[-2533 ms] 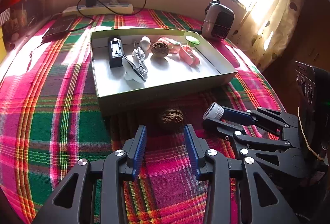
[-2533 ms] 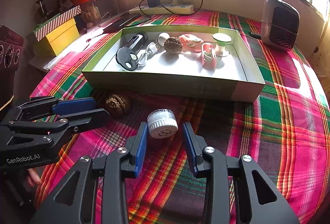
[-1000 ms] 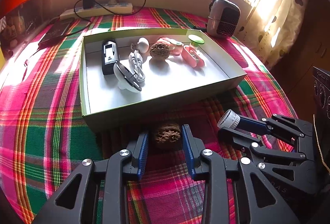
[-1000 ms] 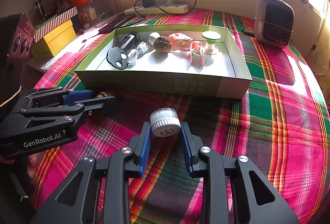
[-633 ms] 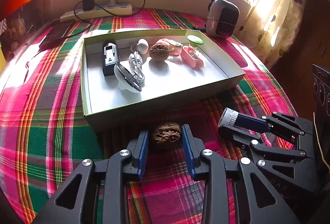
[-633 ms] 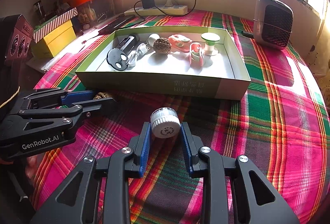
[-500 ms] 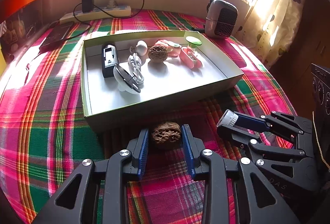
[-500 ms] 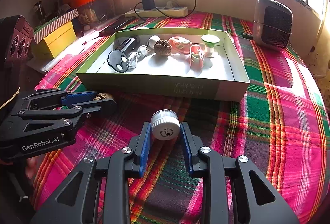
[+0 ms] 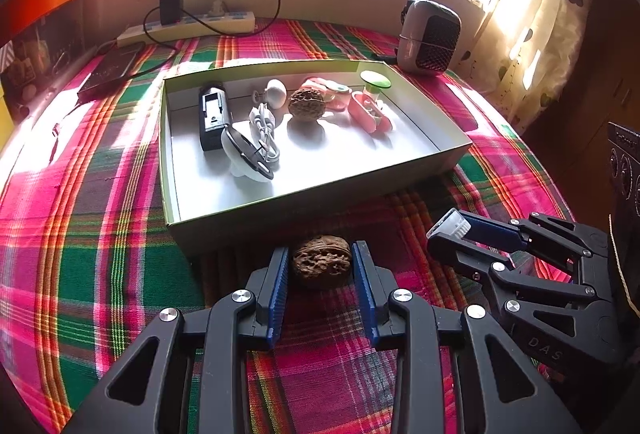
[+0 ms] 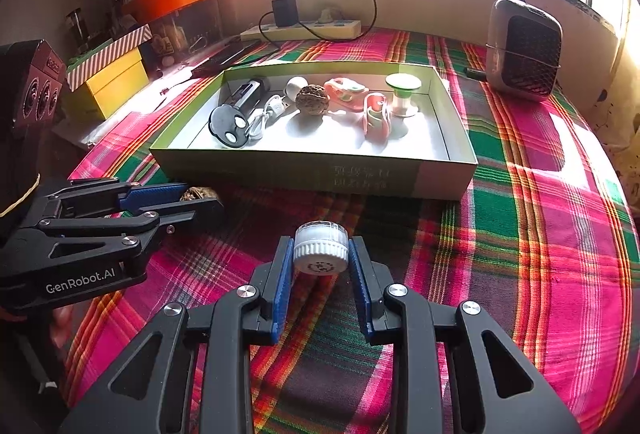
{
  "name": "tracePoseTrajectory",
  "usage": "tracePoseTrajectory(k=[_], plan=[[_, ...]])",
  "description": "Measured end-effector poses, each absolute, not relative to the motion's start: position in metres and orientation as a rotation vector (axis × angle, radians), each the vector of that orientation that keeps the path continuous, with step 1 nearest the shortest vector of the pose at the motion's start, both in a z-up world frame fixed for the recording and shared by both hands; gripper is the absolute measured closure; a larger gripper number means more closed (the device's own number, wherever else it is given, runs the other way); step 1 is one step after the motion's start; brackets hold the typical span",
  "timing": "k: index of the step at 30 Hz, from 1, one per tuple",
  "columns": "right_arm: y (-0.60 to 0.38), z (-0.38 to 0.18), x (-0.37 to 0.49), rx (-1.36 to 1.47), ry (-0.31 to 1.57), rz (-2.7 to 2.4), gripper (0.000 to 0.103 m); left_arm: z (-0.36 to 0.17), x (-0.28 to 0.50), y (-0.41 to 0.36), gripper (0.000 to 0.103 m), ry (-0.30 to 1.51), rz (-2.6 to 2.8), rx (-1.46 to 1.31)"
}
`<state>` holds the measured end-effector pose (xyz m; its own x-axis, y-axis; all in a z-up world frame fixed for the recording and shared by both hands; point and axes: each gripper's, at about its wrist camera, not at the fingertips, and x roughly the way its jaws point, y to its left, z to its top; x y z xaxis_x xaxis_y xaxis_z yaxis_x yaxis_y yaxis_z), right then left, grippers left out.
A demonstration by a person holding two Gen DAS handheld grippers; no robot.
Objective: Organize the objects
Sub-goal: 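Close the right gripper on the white jar while the left gripper grasps the walnut, then carry the white jar and walnut into the box with both grippers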
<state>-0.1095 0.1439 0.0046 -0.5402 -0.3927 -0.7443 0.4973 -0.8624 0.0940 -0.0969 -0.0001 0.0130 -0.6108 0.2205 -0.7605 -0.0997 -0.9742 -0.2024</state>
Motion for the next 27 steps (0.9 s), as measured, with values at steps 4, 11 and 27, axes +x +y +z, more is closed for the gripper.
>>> tracePoseTrajectory(k=[4, 11, 27], plan=[[0.145, 0.009, -0.11, 1.092, 0.168, -2.382, 0.074, 0.018, -0.096, 0.001, 0.074, -0.203, 2.666, -1.266], [0.147, 0.019, -0.111, 1.068, 0.158, -2.393, 0.074, 0.029, -0.096, 0.004, 0.074, -0.189, 2.666, -1.236], [0.157, 0.047, -0.159, 1.023, 0.157, -2.44, 0.074, 0.049, -0.141, 0.006, 0.074, -0.16, 2.661, -1.201]])
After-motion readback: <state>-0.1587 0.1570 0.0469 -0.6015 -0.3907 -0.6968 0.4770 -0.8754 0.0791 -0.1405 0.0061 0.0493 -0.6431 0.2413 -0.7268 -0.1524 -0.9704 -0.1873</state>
